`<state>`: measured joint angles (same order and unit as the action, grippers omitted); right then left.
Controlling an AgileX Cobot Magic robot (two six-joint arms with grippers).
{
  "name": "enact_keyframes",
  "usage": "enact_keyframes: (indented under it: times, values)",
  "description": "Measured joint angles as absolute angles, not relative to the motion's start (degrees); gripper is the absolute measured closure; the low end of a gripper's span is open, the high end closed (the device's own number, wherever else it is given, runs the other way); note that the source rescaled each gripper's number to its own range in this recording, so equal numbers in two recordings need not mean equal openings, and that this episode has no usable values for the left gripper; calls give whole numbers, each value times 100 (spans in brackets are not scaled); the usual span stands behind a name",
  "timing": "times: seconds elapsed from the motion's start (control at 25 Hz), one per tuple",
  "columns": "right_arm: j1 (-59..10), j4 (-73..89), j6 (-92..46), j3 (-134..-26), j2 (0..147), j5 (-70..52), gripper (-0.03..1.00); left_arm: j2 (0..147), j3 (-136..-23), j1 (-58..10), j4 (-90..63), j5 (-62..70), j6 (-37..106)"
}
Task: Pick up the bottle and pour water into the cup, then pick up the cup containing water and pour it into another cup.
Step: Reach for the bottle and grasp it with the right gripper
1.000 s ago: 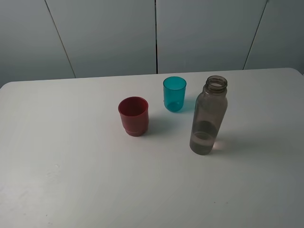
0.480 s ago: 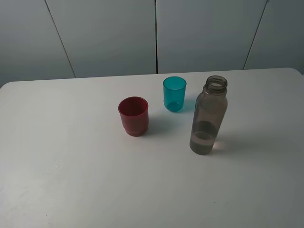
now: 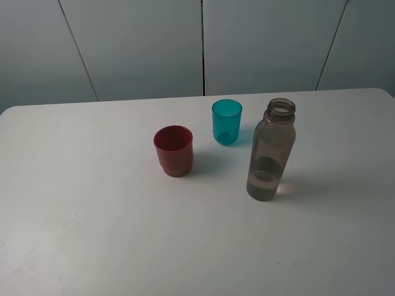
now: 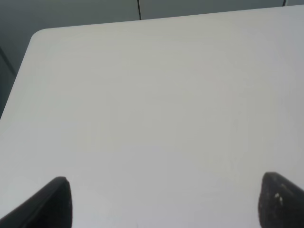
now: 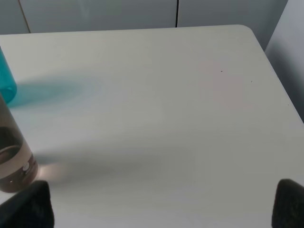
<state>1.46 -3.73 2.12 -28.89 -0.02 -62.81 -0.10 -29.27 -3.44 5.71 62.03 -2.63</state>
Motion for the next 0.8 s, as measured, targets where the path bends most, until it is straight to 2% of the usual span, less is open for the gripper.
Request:
enact_keyframes:
  times: [0.8]
  values:
    - [146,-373,212,-2889,-2,-6281,-3,-10,-2927,-344,571,6203,-263]
